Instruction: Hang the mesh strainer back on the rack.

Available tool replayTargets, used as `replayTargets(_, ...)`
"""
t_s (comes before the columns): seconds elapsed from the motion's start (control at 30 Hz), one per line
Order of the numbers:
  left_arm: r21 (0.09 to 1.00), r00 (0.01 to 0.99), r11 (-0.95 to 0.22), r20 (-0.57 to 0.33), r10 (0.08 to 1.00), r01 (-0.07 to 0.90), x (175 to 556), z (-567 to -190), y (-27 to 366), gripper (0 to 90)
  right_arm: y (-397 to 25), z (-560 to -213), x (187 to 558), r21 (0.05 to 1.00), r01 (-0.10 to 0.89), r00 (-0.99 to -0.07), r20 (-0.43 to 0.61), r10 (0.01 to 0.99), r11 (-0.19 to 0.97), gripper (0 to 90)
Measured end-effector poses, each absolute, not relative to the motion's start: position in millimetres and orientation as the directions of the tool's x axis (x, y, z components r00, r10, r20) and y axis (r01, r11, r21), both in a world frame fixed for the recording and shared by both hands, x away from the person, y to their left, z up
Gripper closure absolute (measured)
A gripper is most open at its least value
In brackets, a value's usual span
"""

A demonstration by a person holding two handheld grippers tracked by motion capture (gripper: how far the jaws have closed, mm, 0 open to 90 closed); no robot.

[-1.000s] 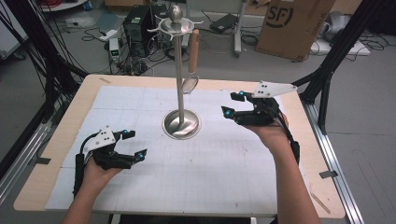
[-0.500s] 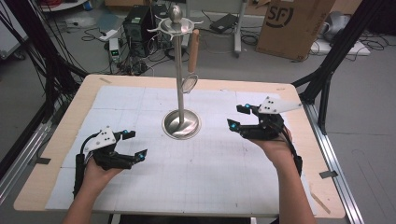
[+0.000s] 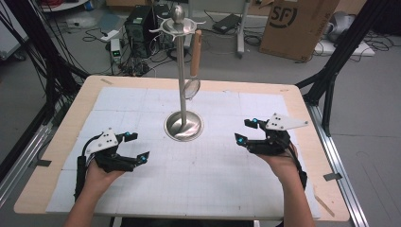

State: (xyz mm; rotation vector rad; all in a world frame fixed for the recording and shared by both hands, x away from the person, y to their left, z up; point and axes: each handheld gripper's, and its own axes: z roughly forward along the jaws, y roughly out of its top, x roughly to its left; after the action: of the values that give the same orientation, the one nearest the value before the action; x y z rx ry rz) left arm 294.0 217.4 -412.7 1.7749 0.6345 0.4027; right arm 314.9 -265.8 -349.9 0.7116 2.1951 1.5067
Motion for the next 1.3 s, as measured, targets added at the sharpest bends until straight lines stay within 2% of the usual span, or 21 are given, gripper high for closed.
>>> replayTargets(0.53, 0.953, 0.801, -0.216, -0.044, 0.598, 0.214, 294, -416, 214, 15.5, -279, -388, 296, 0.932, 0.253, -0.772, 0.033, 0.635, 0.258, 32.1)
replayTargets(1.3, 0.953, 0.802, -0.217, -0.042, 0.596, 0.210, 294, -415, 213, 15.5, -285, -400, 300, 0.917, 0.297, -0.761, 0.057, 0.646, 0.268, 28.0)
